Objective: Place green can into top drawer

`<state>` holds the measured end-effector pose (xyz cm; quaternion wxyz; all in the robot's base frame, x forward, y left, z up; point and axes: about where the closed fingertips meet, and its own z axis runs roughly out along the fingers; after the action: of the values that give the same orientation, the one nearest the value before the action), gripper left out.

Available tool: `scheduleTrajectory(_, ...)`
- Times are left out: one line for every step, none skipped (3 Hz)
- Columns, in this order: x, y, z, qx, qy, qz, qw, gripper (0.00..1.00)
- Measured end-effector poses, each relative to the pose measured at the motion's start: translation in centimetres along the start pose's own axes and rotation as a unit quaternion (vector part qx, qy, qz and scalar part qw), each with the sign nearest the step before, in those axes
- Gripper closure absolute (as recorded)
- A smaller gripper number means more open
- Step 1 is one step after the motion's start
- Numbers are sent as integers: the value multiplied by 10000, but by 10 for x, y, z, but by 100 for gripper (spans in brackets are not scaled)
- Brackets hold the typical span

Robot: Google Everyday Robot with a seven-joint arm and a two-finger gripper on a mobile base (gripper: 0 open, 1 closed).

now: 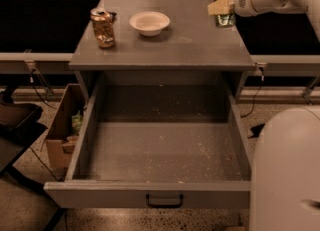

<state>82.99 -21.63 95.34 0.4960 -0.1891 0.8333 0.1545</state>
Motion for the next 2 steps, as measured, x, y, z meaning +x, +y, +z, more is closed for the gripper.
scheduleTrajectory(29, -3, -19, -38, -301, -88, 9995, 100)
scheduleTrajectory(62, 18, 3, -299, -167, -73, 9994, 100)
